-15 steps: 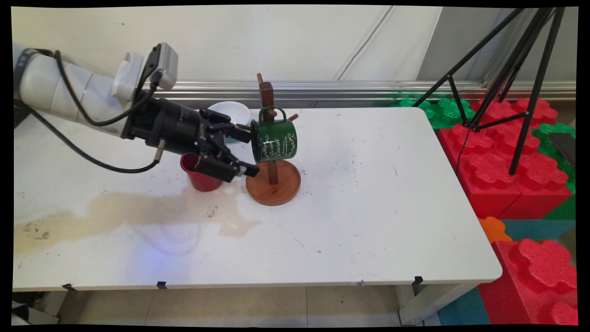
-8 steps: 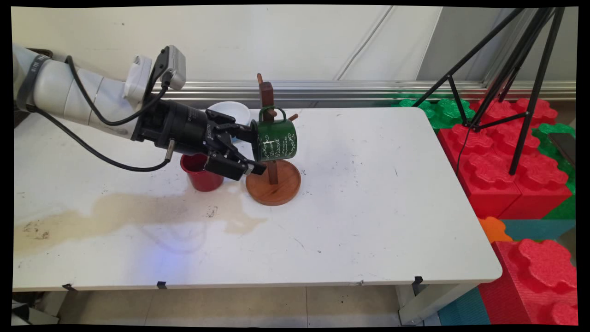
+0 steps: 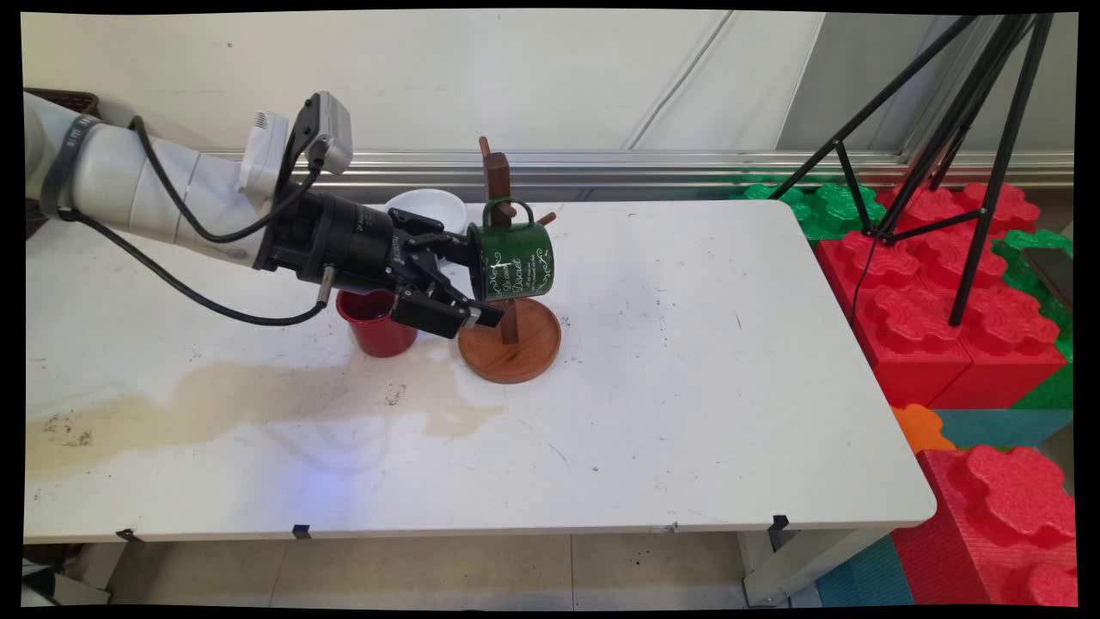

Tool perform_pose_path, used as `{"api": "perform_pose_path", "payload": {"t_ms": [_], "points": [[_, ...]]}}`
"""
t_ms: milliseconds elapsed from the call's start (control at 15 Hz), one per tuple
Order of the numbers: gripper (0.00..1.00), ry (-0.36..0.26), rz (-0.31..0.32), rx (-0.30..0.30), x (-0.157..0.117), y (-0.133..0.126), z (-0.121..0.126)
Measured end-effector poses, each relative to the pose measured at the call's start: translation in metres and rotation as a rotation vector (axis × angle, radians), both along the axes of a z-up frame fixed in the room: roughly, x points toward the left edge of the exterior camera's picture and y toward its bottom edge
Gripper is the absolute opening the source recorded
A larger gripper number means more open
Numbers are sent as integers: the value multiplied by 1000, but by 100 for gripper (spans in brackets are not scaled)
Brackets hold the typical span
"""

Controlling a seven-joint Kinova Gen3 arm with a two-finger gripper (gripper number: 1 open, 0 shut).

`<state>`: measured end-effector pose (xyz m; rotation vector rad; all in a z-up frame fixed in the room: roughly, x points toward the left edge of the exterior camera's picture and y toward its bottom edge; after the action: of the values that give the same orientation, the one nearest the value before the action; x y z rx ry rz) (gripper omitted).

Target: Pick up the green mug from the rack

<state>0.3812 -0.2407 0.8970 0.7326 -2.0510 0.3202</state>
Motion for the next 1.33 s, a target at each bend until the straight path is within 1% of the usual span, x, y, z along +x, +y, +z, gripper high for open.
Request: {"api": "perform_pose_path", "payload": {"t_ms": [333,800,867,1333], "points": [[100,13,12,-20,-4,-2,-7],[100,20,24,-33,-6,-2,-12],[0,21,26,-34,-6,-2,-12],[0,26,35,-45,-7,-3,-16]]}}
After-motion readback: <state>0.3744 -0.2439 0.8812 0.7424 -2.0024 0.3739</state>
